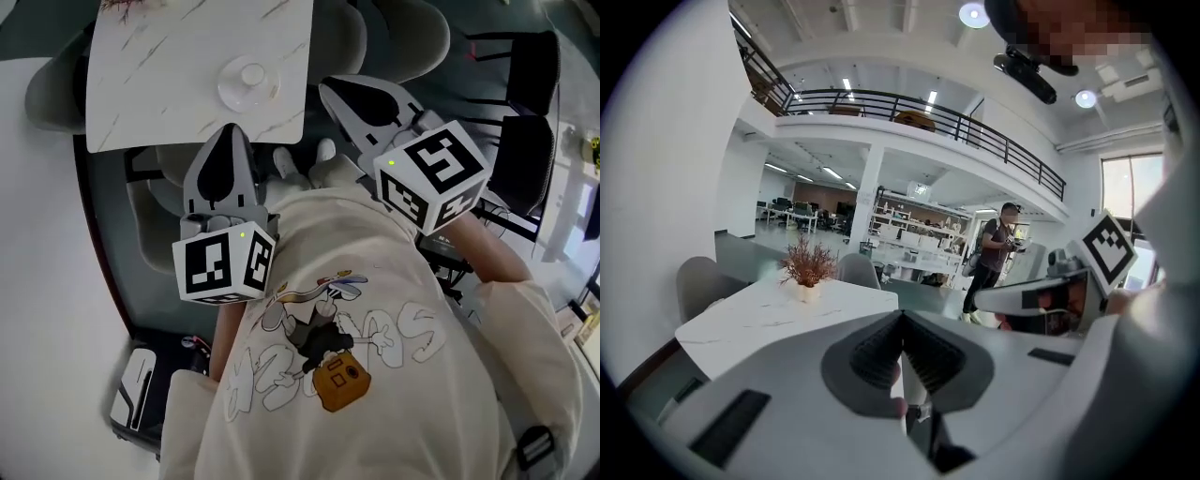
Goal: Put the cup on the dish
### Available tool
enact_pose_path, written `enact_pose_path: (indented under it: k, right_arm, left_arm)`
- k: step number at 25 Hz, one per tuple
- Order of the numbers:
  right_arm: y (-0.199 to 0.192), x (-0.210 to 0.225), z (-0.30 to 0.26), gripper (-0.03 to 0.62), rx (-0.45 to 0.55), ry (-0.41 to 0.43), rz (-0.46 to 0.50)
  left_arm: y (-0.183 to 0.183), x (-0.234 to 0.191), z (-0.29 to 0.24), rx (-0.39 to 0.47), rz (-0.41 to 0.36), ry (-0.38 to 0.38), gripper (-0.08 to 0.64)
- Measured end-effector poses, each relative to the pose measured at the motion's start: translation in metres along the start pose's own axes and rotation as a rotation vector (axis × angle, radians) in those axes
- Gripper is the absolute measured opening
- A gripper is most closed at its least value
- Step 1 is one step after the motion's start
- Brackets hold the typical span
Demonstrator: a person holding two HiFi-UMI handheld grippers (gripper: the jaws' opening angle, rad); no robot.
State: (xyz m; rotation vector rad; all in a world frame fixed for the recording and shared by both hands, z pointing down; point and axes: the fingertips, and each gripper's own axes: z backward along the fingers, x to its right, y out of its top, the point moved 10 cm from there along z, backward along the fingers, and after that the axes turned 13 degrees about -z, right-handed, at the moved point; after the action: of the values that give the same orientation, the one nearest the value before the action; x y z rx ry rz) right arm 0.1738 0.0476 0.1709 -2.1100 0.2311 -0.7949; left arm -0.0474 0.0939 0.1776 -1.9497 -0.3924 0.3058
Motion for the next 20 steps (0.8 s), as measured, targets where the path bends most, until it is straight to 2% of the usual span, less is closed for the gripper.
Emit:
enact_pose_path:
  k: [3,7,11,20]
  right_arm:
    - [0.005,-0.014,0.003,0.004,0.027,0.011,0.072]
    - [0.005,-0.022,0.001,0.004,0.023,0.062,0.038]
    - [0.002,-0.023,0.004,0.005,-0.004,0.078,0.015]
    - [0.006,-0.022,0.005,0.004,-0.080,0.126,0.052]
  left_arm:
    - [0.003,0.000,0.000,0.003,-0.020,-0.023,0.004]
    - [0.007,0.001,0.000,0.016,-0.030,-0.035,0.004]
    - [0.009,0.007,0.001,0.030,-0.029,-0.044,0.004]
    - [0.005,0.007,0.008,0.032,-0.002,-0.045,0.003]
